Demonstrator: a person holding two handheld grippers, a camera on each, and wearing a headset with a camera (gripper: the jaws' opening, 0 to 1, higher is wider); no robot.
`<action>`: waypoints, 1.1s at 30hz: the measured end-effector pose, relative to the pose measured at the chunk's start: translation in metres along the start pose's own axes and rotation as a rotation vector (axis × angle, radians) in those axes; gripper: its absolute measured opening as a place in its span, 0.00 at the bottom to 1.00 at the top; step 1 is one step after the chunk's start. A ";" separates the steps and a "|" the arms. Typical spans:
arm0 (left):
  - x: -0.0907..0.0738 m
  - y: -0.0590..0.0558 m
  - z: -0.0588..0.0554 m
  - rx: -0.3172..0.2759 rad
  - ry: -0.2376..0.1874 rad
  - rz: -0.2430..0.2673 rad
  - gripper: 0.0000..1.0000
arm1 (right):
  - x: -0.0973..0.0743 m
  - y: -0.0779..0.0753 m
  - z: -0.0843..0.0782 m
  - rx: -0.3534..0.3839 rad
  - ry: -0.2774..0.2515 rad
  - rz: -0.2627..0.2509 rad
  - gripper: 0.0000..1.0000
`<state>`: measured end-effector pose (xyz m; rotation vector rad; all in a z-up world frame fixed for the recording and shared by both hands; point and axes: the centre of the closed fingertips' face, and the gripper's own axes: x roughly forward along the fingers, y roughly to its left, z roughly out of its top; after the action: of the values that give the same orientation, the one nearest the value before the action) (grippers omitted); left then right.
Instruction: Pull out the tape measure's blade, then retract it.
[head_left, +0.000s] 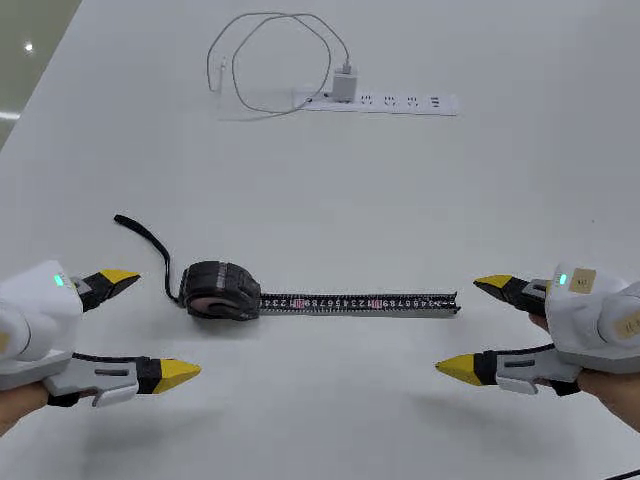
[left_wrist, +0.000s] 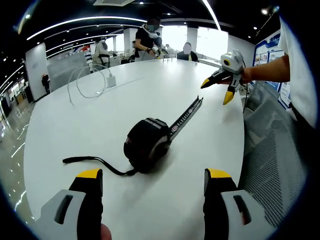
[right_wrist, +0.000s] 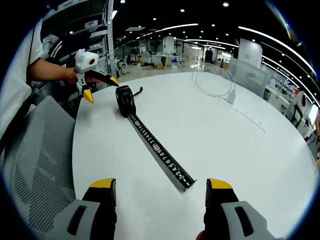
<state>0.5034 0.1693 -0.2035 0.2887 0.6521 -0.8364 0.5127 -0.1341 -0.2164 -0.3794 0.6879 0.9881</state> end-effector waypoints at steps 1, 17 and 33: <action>-0.002 -0.001 -0.001 -0.006 -0.002 0.002 0.81 | -0.001 0.000 0.000 0.003 -0.003 -0.005 0.71; -0.019 -0.009 -0.013 -0.049 -0.013 0.030 0.87 | -0.017 0.007 -0.010 0.038 -0.017 -0.049 0.79; -0.032 -0.015 -0.024 -0.109 -0.038 0.081 0.89 | -0.032 0.022 -0.010 0.095 -0.079 -0.092 0.83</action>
<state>0.4662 0.1901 -0.2012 0.1994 0.6442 -0.7247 0.4782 -0.1487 -0.2016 -0.2849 0.6375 0.8753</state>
